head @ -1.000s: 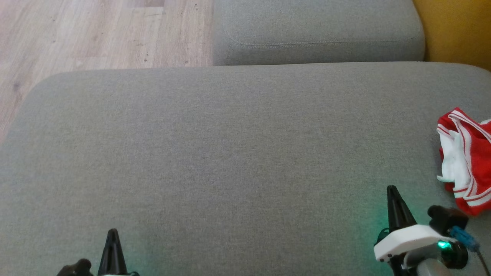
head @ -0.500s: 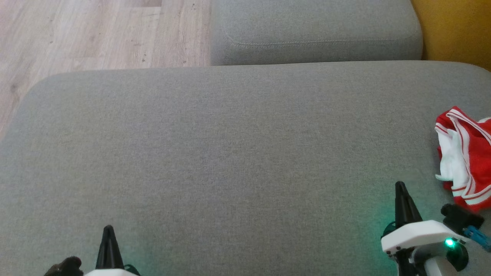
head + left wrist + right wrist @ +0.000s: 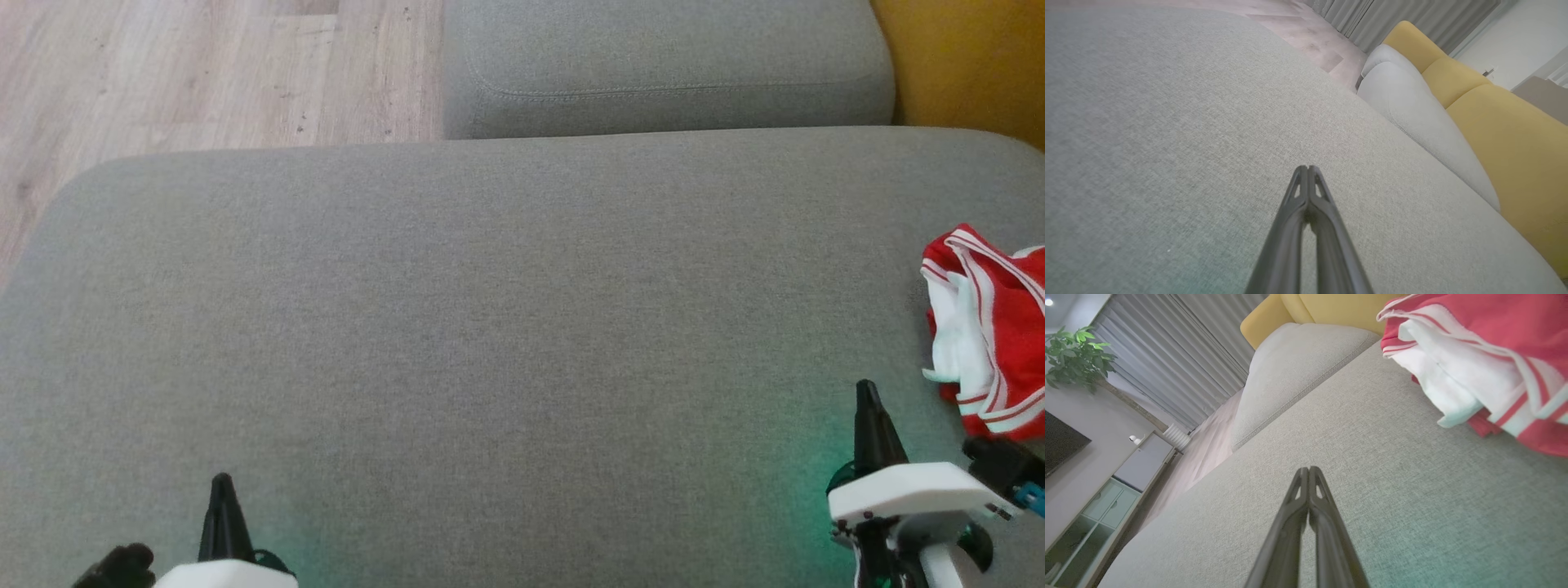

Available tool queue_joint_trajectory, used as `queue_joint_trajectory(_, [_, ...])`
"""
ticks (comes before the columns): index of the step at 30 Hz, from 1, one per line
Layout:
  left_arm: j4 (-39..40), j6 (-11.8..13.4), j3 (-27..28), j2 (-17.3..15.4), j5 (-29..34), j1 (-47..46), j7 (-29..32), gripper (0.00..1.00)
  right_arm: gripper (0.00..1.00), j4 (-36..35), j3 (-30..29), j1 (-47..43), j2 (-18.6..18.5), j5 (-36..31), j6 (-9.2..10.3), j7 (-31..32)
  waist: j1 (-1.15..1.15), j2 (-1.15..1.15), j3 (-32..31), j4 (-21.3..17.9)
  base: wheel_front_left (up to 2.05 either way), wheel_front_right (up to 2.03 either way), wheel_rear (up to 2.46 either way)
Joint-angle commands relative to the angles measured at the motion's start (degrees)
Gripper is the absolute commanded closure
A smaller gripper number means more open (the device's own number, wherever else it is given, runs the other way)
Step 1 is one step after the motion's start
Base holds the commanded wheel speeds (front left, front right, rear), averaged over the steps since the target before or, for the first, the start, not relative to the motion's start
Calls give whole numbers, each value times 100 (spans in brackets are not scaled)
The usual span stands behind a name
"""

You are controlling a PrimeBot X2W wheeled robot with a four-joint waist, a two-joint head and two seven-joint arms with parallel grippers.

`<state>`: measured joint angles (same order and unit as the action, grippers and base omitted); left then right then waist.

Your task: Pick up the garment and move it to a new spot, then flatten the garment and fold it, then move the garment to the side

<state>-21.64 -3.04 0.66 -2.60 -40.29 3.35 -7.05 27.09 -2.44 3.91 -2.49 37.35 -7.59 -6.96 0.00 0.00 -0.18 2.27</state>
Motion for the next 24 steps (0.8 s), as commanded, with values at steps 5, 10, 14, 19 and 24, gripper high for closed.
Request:
queue_joint_trajectory(5, [249, -59, 175, -17, -414, -338, 114, 100, 100, -295, -15, 206, -21, 449, 4, 102, 0, 0, 3, -15, 0, 0, 0])
queue_joint_trajectory(10, [283, -85, 202, -18, -734, -379, 197, 100, 100, -362, -42, 208, -22, 785, 4, 186, 0, 0, 5, -29, 0, 0, 0])
queue_joint_trajectory(14, [310, -105, 224, -18, -989, -412, 263, 100, 100, -417, -63, 209, -23, 1055, 5, 252, 0, 0, 7, -40, 0, 0, 0])
queue_joint_trajectory(19, [344, -131, 252, -19, -1309, -454, 346, 100, 100, -484, -89, 210, -24, 1392, 5, 335, 0, 0, 9, -55, 0, 0, 0])
queue_joint_trajectory(24, [378, -157, 279, -20, -1628, -495, 429, 100, 100, -552, -115, 212, -26, 1728, 5, 419, 0, 0, 11, -69, 0, 0, 0])
